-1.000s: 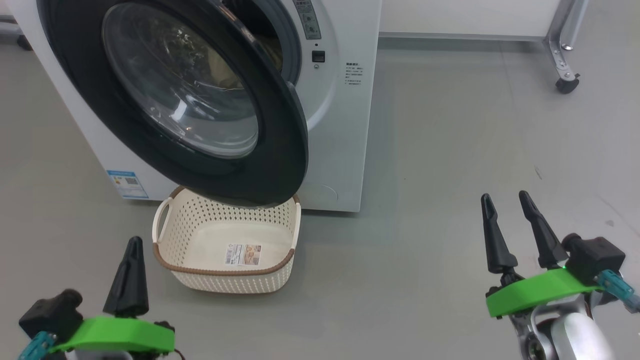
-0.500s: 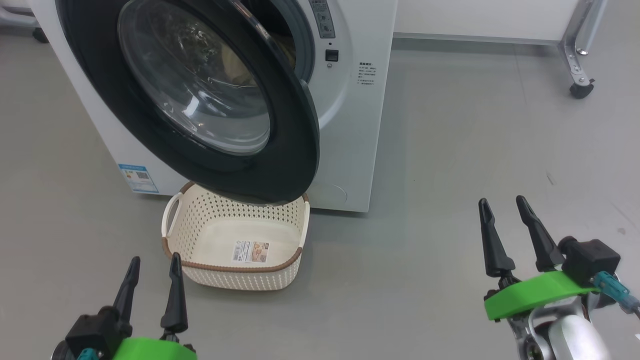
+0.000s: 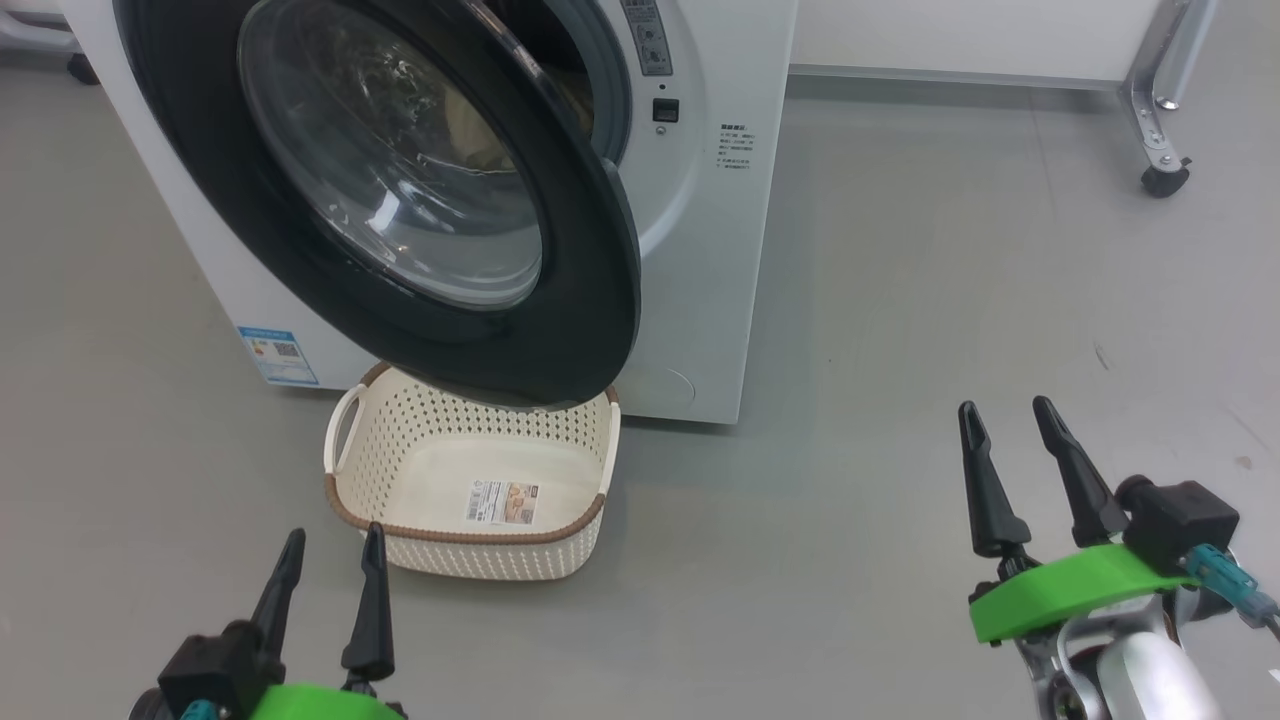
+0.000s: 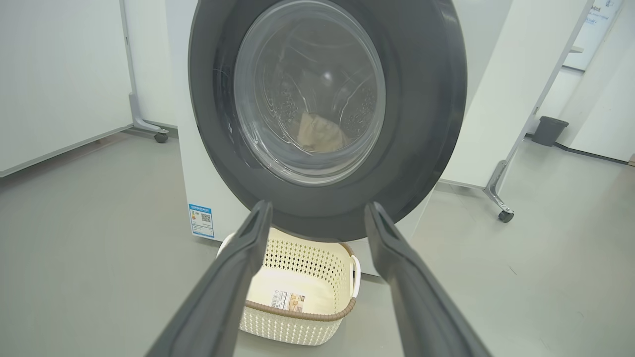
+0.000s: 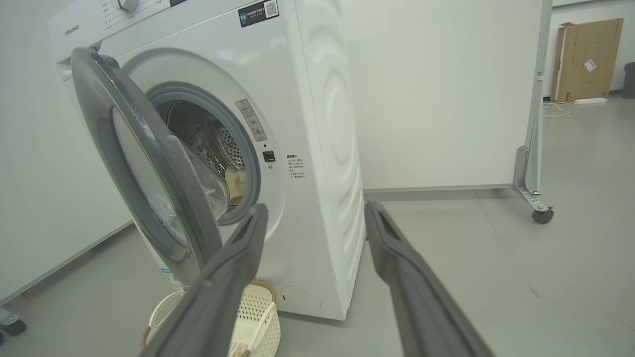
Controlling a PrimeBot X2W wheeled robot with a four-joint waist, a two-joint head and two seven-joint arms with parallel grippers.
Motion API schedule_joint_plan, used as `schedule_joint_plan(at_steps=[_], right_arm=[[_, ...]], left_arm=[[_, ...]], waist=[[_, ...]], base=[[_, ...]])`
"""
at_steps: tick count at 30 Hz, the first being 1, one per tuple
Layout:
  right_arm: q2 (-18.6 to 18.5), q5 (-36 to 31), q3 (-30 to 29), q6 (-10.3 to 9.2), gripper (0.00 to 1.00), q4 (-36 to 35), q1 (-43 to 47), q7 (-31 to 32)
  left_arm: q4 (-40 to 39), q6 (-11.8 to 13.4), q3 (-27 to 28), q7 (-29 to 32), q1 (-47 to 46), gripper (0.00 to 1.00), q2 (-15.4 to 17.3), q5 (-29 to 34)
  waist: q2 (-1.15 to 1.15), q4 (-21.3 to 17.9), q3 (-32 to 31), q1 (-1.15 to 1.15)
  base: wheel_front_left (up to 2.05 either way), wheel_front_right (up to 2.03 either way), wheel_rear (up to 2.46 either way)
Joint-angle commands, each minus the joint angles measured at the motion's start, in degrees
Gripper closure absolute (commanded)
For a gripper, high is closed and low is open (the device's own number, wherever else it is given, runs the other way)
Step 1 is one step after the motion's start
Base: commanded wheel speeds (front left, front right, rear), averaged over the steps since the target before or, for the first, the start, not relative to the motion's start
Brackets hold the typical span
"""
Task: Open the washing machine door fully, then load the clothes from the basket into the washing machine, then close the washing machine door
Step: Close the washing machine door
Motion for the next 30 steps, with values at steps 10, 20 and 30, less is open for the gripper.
schedule_joint_plan(at_steps=[10,20,30], right_arm=[[-0.1,0.0,1.1,0.2,0.0,-1.6,-1.7,-0.5],[-0.1,0.0,1.2,0.2,0.0,-1.4,-1.8,-0.5],[0.0,0.0,1.1,0.2,0.0,-1.4,-1.8,-0.5]], left_arm=[[-1.3,-0.2,1.2,-0.6,-2.9,0.0,1.3,0.2],[-0.7,-0.2,-0.3,-0.6,-3.2,0.0,1.4,1.2],[-0.3,-0.2,-0.1,-0.6,-3.4,0.0,1.2,1.4]], waist=[[0.0,0.0,0.1,0.0],[0.0,0.0,0.3,0.0],[0.0,-0.1,0.3,0.0]], base=[[0.0,0.0,0.0],[0.0,0.0,0.0],[0.0,0.0,0.0]])
